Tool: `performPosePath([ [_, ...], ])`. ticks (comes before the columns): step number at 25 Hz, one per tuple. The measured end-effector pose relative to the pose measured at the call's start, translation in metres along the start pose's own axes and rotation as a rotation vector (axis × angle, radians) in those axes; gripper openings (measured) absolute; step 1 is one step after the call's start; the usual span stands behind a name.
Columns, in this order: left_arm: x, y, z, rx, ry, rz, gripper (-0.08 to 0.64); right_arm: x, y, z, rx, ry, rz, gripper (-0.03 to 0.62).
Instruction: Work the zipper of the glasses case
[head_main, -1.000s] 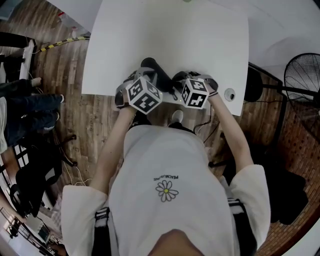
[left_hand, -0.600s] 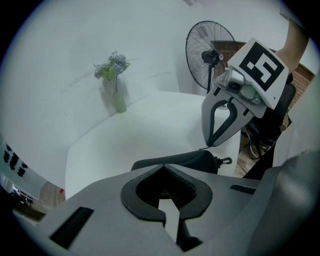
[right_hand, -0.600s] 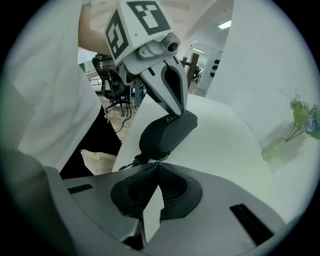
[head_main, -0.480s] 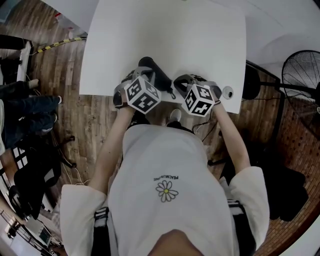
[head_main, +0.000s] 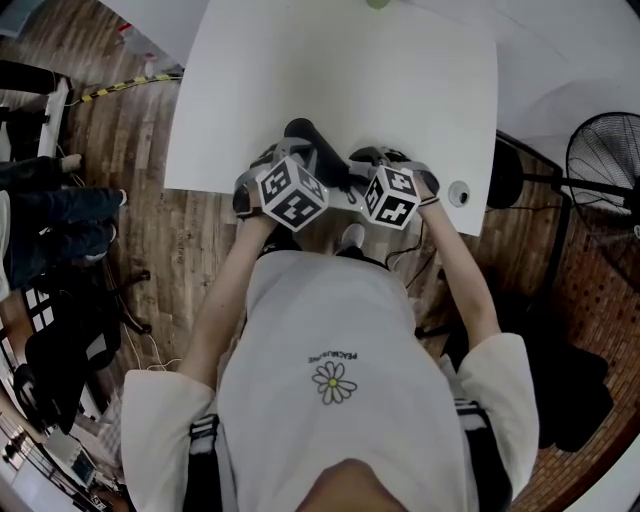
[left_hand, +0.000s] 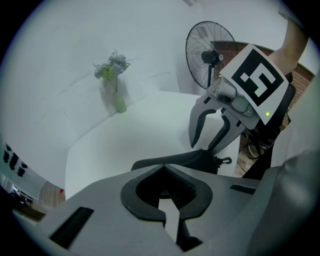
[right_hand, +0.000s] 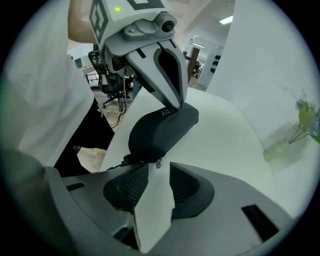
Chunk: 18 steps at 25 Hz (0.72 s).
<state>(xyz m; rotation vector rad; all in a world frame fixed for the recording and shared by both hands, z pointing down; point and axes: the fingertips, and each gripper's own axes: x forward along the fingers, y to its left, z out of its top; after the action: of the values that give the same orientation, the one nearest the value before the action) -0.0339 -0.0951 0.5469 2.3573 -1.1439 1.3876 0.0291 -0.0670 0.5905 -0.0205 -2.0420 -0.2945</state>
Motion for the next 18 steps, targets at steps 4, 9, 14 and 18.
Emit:
performPosePath([
  [4,0.000,0.000,-0.002,-0.004,-0.002,-0.004,0.014,0.007,0.002,-0.001,-0.109,0.021,-0.036,0.019],
  [9,-0.001,0.001,-0.002,-0.005,-0.007,0.001,0.014,0.002,0.004,0.001,0.063,0.016,0.012,0.008],
  [14,-0.001,0.001,0.000,0.020,0.005,0.013,0.014,-0.003,0.033,0.007,0.014,0.054,0.074,0.008],
  [18,-0.002,0.004,-0.004,0.036,-0.004,0.014,0.012,0.004,0.039,0.014,0.017,0.056,0.059,0.008],
])
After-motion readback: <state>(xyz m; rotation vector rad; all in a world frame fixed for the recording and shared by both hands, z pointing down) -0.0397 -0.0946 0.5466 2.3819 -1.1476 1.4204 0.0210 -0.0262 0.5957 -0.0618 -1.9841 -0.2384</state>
